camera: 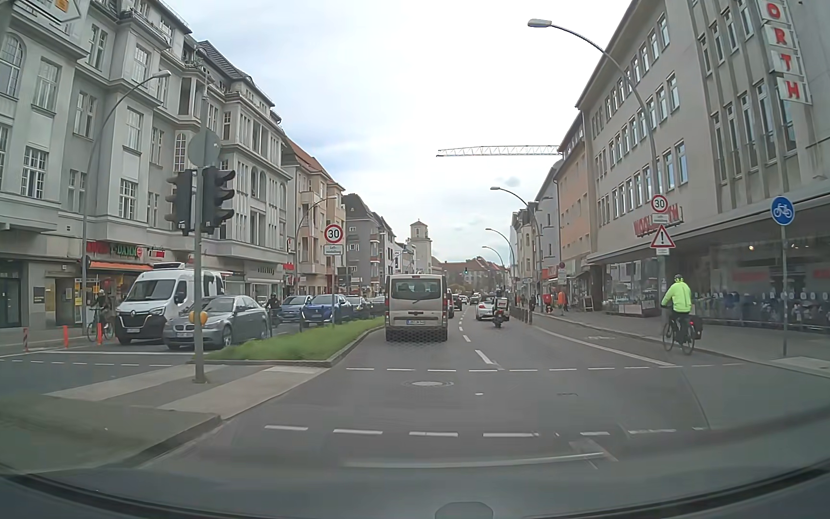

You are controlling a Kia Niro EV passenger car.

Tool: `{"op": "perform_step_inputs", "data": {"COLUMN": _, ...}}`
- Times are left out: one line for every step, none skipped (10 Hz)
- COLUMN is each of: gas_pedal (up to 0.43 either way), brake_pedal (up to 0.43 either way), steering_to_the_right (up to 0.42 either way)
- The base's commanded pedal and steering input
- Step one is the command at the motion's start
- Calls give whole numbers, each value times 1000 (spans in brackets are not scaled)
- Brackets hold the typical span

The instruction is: Follow the waypoints while adhering to traffic rules and regulations

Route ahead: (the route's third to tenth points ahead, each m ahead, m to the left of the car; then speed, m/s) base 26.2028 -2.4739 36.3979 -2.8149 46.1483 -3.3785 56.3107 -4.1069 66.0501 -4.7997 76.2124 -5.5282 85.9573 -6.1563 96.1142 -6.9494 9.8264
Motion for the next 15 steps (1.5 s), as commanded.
{"op": "perform_step_inputs", "data": {"gas_pedal": 20, "brake_pedal": 0, "steering_to_the_right": -5}}
{"op": "perform_step_inputs", "data": {"gas_pedal": 8, "brake_pedal": 0, "steering_to_the_right": -4}}
{"op": "perform_step_inputs", "data": {"gas_pedal": 0, "brake_pedal": 0, "steering_to_the_right": -3}}
{"op": "perform_step_inputs", "data": {"gas_pedal": 0, "brake_pedal": 0, "steering_to_the_right": -2}}
{"op": "perform_step_inputs", "data": {"gas_pedal": 0, "brake_pedal": 0, "steering_to_the_right": 0}}
{"op": "perform_step_inputs", "data": {"gas_pedal": 0, "brake_pedal": 0, "steering_to_the_right": 0}}
{"op": "perform_step_inputs", "data": {"gas_pedal": 0, "brake_pedal": 0, "steering_to_the_right": 1}}
{"op": "perform_step_inputs", "data": {"gas_pedal": 0, "brake_pedal": 0, "steering_to_the_right": 2}}
{"op": "perform_step_inputs", "data": {"gas_pedal": 0, "brake_pedal": 0, "steering_to_the_right": 3}}
{"op": "perform_step_inputs", "data": {"gas_pedal": 0, "brake_pedal": 0, "steering_to_the_right": 5}}
{"op": "perform_step_inputs", "data": {"gas_pedal": 0, "brake_pedal": 0, "steering_to_the_right": 8}}
{"op": "perform_step_inputs", "data": {"gas_pedal": 0, "brake_pedal": 0, "steering_to_the_right": 11}}
{"op": "perform_step_inputs", "data": {"gas_pedal": 0, "brake_pedal": 0, "steering_to_the_right": 15}}
{"op": "perform_step_inputs", "data": {"gas_pedal": 0, "brake_pedal": 0, "steering_to_the_right": 18}}
{"op": "perform_step_inputs", "data": {"gas_pedal": 0, "brake_pedal": 0, "steering_to_the_right": 18}}
